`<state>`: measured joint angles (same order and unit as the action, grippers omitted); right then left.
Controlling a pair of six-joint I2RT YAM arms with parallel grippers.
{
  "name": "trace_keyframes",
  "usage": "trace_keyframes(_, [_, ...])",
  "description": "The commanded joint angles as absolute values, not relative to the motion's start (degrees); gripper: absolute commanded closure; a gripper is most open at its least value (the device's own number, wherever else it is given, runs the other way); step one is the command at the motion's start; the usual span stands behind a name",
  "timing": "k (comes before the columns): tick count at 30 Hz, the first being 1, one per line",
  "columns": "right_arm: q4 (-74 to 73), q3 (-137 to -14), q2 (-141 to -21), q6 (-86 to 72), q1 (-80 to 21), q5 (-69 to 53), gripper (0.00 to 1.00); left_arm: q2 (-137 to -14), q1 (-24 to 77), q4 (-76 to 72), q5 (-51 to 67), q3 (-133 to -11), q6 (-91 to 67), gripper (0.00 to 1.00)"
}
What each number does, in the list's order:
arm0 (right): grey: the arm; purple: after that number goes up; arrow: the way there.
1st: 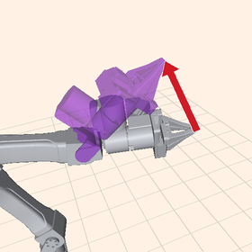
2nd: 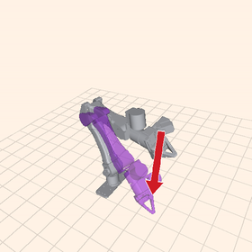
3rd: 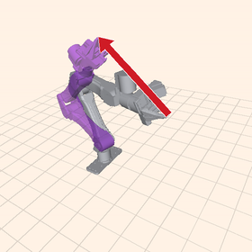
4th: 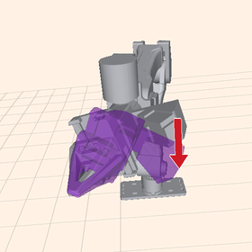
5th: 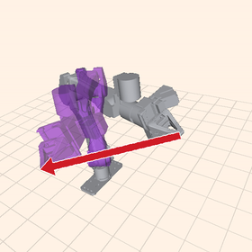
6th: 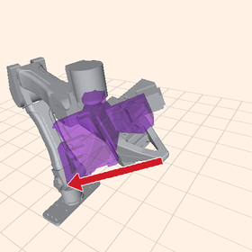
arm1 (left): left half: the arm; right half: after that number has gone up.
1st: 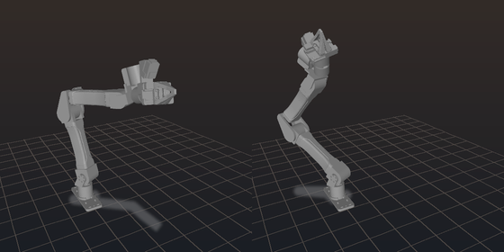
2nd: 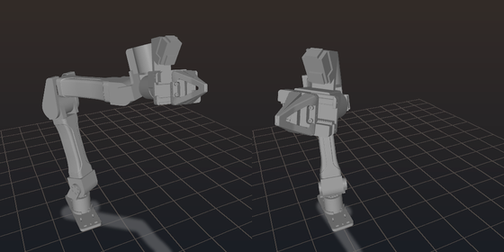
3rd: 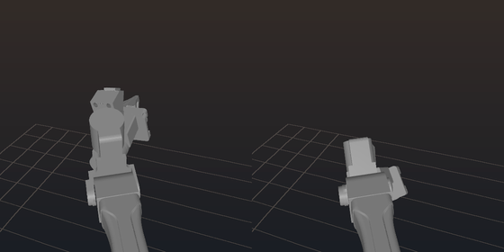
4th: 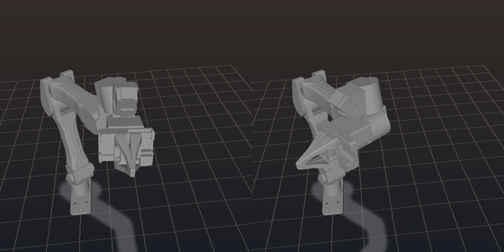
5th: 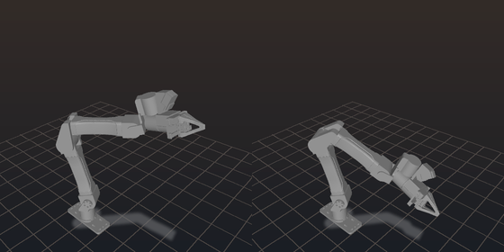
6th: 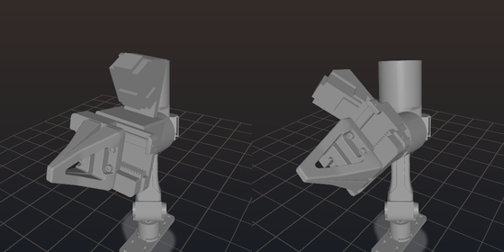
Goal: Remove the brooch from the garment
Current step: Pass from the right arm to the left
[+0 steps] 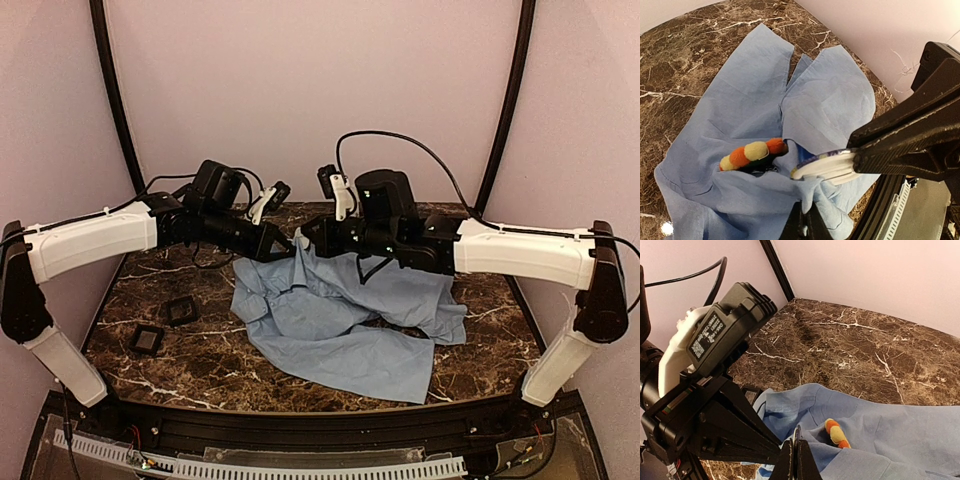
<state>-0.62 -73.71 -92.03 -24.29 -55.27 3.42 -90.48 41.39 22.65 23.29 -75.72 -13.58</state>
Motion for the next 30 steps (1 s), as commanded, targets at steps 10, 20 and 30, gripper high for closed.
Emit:
trace_keyframes(10, [-0.24,-78.78,-97.24,-11.90,-61.16,19.91,1.00,-89.50,41.40,20.46,25.47,-76.46,-17.28,0.99])
trace_keyframes(20, [6.39,-77.33,-99.65,-8.54,-61.61,26.10,1.00,-88.78,41.40,20.92,26.23,-76.34,-18.98,0.99])
trace_keyframes(30, [-8.34,-71.47,-88.45,-23.45,-61.00,20.49,0.34,-90.49,41.40,23.10,24.52,-76.75,-17.62,0.99])
